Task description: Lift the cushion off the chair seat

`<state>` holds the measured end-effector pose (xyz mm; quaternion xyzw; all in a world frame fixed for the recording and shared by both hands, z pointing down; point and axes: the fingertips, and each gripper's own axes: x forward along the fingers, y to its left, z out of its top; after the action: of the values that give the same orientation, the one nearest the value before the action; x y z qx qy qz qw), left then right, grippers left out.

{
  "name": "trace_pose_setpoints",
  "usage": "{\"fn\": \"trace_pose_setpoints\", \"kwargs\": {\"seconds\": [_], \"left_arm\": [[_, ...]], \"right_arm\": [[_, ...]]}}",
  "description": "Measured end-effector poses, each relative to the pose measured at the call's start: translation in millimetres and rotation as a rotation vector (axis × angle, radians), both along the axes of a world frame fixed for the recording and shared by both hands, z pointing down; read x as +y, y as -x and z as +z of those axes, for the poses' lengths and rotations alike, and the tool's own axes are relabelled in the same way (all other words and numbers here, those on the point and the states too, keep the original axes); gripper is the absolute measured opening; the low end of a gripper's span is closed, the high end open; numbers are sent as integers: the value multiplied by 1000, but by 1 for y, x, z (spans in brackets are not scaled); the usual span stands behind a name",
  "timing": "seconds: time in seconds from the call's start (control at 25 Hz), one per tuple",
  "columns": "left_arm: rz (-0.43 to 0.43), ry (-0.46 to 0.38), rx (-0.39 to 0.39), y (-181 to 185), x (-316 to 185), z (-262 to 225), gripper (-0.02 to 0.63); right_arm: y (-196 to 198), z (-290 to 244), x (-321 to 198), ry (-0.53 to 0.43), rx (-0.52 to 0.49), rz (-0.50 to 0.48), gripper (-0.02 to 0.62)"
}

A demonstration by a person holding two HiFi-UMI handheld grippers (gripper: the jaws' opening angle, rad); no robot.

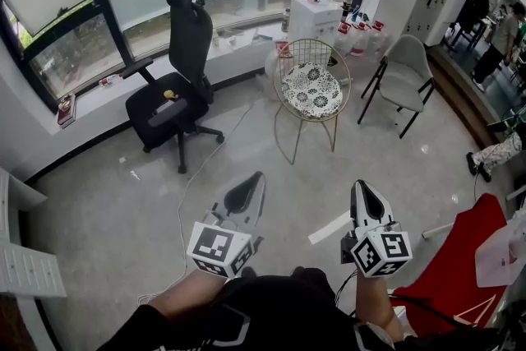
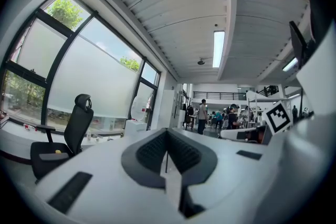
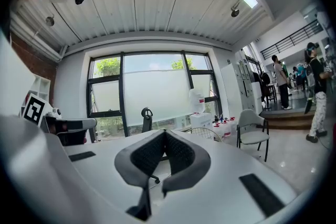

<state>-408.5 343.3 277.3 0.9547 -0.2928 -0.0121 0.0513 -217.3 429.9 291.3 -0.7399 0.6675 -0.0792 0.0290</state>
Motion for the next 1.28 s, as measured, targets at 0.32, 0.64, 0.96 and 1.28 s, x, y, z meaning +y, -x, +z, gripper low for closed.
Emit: {"fn": "trace_pose_setpoints", "kwargs": {"seconds": [0.32, 0.64, 0.96, 1.28], "left_arm": [[47, 31, -2, 6, -8, 13, 8], [28, 45, -14, -28, -29, 15, 8], [13, 33, -41, -87, -60, 12, 8], [19, 24, -64, -148, -87, 11, 8]], "right_arm": [[21, 14, -8, 56, 27, -7, 8], [-12, 15, -37, 56, 28, -46, 8], [-67, 12, -75, 49, 29, -79, 8], [-129, 14, -100, 36, 11, -70, 8]]}}
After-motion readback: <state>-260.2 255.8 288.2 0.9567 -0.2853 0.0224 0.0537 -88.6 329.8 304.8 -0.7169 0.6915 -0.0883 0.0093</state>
